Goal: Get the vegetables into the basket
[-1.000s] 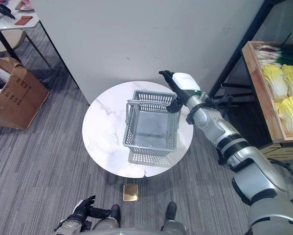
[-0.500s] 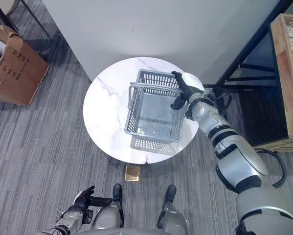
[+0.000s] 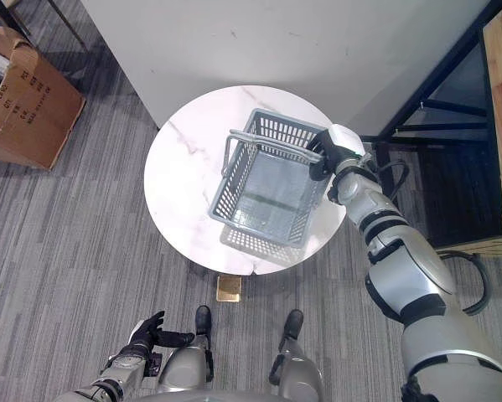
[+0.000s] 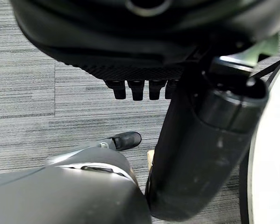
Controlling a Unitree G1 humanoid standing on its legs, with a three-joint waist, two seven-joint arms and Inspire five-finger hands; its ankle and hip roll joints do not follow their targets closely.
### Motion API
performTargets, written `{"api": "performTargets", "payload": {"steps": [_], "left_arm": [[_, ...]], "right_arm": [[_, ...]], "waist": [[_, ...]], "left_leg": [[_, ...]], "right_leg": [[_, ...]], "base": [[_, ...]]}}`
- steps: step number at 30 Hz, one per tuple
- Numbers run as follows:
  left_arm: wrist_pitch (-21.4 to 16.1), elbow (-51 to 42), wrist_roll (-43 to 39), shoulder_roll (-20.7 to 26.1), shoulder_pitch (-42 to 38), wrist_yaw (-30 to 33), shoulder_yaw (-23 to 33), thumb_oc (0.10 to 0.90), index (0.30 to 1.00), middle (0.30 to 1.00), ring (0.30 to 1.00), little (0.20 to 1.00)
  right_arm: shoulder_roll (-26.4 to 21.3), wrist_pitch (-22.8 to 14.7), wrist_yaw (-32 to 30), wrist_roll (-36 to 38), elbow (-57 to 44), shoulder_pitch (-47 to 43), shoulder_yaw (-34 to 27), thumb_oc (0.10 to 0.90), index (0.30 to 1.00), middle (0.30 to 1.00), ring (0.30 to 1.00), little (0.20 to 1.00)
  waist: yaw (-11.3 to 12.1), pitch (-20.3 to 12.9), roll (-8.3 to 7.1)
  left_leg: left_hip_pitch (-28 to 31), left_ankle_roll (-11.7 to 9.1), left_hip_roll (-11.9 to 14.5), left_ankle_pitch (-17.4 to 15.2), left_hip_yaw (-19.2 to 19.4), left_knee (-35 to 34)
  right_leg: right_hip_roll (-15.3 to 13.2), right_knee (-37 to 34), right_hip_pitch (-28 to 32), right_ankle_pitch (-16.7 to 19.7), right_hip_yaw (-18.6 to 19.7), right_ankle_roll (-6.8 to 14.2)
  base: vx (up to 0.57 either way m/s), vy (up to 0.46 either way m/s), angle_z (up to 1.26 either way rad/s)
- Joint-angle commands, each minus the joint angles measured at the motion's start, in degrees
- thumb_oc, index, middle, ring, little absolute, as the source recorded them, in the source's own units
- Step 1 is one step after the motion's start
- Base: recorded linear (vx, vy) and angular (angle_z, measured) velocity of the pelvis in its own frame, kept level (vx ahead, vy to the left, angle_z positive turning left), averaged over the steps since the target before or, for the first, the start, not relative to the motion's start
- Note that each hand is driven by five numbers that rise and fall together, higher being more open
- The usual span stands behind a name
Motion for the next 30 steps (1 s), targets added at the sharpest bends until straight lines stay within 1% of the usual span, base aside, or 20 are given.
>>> {"api": "performTargets", "payload": {"steps": [1,2,3,5,6,7,8,9,10,11,12,14,18,19,20,23,30], "left_arm": [[0.8,2.8,4.4,1.1,2.0,0.2,-4.1,0.900,1.000,1.000,1.000,1.000],[1.3,3.0,5.3,0.9,2.5,0.2,-3.3,0.900,1.000,1.000,1.000,1.000],[1.8,3.2,6.6,0.7,3.2,-0.1,-1.9,0.900,1.000,1.000,1.000,1.000],[1.8,3.2,6.6,0.7,3.3,-0.1,-2.0,0.900,1.000,1.000,1.000,1.000],[2.6,3.8,8.6,0.5,4.5,-0.6,-0.5,0.900,1.000,1.000,1.000,1.000],[2.9,4.1,9.4,0.3,5.1,-0.7,0.5,0.900,1.000,1.000,1.000,1.000],[3.1,4.3,10.0,0.2,5.6,-0.9,0.9,0.900,1.000,1.000,1.000,1.000],[3.5,5.0,11.7,0.2,6.6,-1.3,2.5,0.900,1.000,1.000,1.000,1.000],[3.4,5.3,12.1,0.3,7.0,-1.5,3.1,0.900,1.000,1.000,1.000,1.000],[3.6,5.8,13.7,0.0,7.6,-1.7,4.0,0.900,1.000,1.000,1.000,1.000],[3.6,5.8,13.7,0.0,7.6,-1.7,3.9,0.900,1.000,1.000,1.000,1.000],[3.7,6.2,15.2,-0.3,8.4,-2.2,5.1,0.900,1.000,1.000,1.000,1.000],[3.5,6.4,16.6,-0.4,9.1,-2.5,5.8,0.900,1.000,1.000,1.000,1.000],[3.4,6.5,16.9,-0.5,9.2,-2.6,6.2,0.900,1.000,1.000,1.000,1.000],[3.4,6.5,16.9,-0.5,9.3,-2.6,6.1,0.900,1.000,1.000,1.000,1.000],[3.4,6.3,17.3,-0.7,9.5,-2.5,6.6,0.900,1.000,1.000,1.000,1.000],[3.2,5.8,17.6,-1.4,9.8,-2.2,7.8,0.900,1.000,1.000,1.000,1.000]], "right_arm": [[-0.8,-2.8,-1.2,0.1,-9.7,-4.5,0.8,0.400,0.300,0.300,0.300,0.300],[-1.8,-3.3,-0.8,0.0,-15.5,-1.8,0.2,0.400,0.300,0.300,0.300,0.300],[-3.7,-3.8,0.3,0.1,-23.4,2.8,-1.4,0.400,0.300,0.300,0.300,0.300],[-3.8,-3.7,0.3,0.1,-23.7,3.0,-1.6,0.400,0.300,0.300,0.300,0.300],[-6.3,-4.7,1.9,0.7,-34.5,9.5,-4.2,0.400,0.300,0.300,0.300,0.300],[-7.3,-5.6,2.9,1.3,-38.7,13.2,-5.7,0.400,0.300,0.300,0.300,0.300],[-8.4,-5.9,3.3,1.0,-41.7,15.8,-7.2,0.400,0.300,0.300,0.300,0.300],[-11.4,-7.5,4.0,1.7,-48.5,21.9,-11.5,0.400,0.300,0.300,0.300,0.300],[-12.4,-7.8,4.2,1.7,-51.0,24.1,-13.0,0.400,0.300,0.300,0.300,0.300],[-13.8,-8.9,4.4,2.7,-55.2,29.1,-17.2,0.400,0.300,0.300,0.300,0.300],[-13.9,-8.8,4.5,2.7,-55.5,29.5,-17.6,0.400,0.300,0.300,0.300,0.300],[-15.1,-10.0,4.6,3.6,-59.5,35.4,-22.3,0.400,0.300,0.300,0.300,0.300],[-15.8,-11.0,5.1,4.3,-64.7,41.6,-27.1,0.400,0.300,0.300,0.300,0.300],[-15.8,-11.4,5.2,4.4,-66.0,43.6,-28.5,0.400,0.300,0.300,0.300,0.300],[-15.8,-11.3,5.2,4.4,-66.1,43.8,-28.6,0.400,0.300,0.300,0.300,0.300],[-16.0,-11.9,4.8,4.1,-68.3,47.4,-31.7,0.400,0.300,0.300,0.300,0.300],[-14.4,-13.2,3.5,2.9,-70.2,54.9,-37.0,0.400,0.300,0.300,0.300,0.300]], "waist": [[-0.7,-1.9,-2.32],[-1.2,-2.3,-2.24],[-1.9,-2.9,-2.26],[-1.9,-2.9,-2.28],[-2.9,-3.5,-2.22],[-3.6,-4.1,-2.15],[-3.8,-4.4,-2.09],[-4.5,-5.2,-1.96],[-4.7,-5.5,-1.86],[-5.6,-6.2,-1.64],[-5.5,-6.2,-1.67],[-6.7,-7.1,-1.48],[-7.6,-8.0,-1.39],[-8.2,-8.3,-1.31],[-8.2,-8.3,-1.32],[-9.2,-8.7,-1.28],[-11.2,-9.2,-1.29]], "left_leg": [[1.7,-2.4,0.0,3.1,0.3,-2.0],[2.3,-2.3,-0.1,2.8,0.6,-2.0],[3.3,-2.1,-0.4,2.2,0.8,-2.0],[3.4,-2.1,-0.4,2.2,0.8,-2.0],[4.8,-1.8,-0.6,1.6,1.2,-2.0],[5.4,-1.7,-0.9,1.2,1.4,-2.0],[5.8,-1.6,-1.0,1.0,1.5,-2.0],[6.9,-1.4,-1.3,0.5,1.9,-2.0],[7.3,-1.3,-1.4,0.3,2.1,-2.0],[8.0,-1.1,-1.6,0.0,2.7,-2.0],[8.1,-1.1,-1.6,0.0,2.7,-2.0],[8.9,-0.9,-1.9,-0.3,3.6,-2.0],[9.9,-0.6,-2.1,-0.7,4.7,-2.0],[10.4,-0.5,-2.1,-0.9,5.3,-2.0],[10.4,-0.5,-2.1,-0.9,5.3,-2.0],[11.2,-0.4,-2.2,-1.2,6.1,-2.0],[13.0,0.2,-2.9,-2.1,8.3,-2.0]], "right_leg": [[-2.6,0.7,2.1,1.5,4.2,3.6],[-2.7,0.8,2.5,1.5,4.3,3.7],[-3.0,0.9,3.3,1.3,4.5,3.7],[-3.0,0.9,3.4,1.3,4.5,3.7],[-3.3,1.1,4.2,1.0,4.6,3.9],[-3.4,1.2,4.5,1.0,4.7,4.0],[-3.6,1.2,4.9,0.9,4.7,4.0],[-3.7,1.2,5.8,0.7,4.9,4.2],[-3.8,1.2,6.0,0.7,5.0,4.2],[-4.0,1.1,6.5,0.9,5.2,4.5],[-4.0,1.1,6.5,0.9,5.2,4.5],[-4.2,0.9,6.7,1.3,5.6,4.8],[-4.3,0.7,6.7,1.8,6.8,5.1],[-4.4,0.8,6.7,1.9,7.1,5.2],[-4.4,0.7,6.7,1.9,7.2,5.2],[-4.3,0.8,6.7,2.1,7.8,5.4],[-4.5,1.6,6.2,2.3,9.7,6.0]], "base": [[0.03,0.056,-0.05],[0.04,0.052,-0.10],[0.04,0.052,-0.07],[0.02,0.035,-0.06],[0.04,0.063,-0.08],[0.04,0.080,-0.02],[0.04,0.066,-0.02],[0.02,0.058,0.03],[0.01,0.073,0.01],[-0.01,0.047,-0.03],[-0.02,0.056,-0.14],[-0.02,0.039,-0.28],[-0.02,0.020,-0.28],[-0.01,0.012,-0.36],[-0.01,0.011,-0.23],[0.00,0.009,-0.16],[0.00,0.028,-0.13]]}}
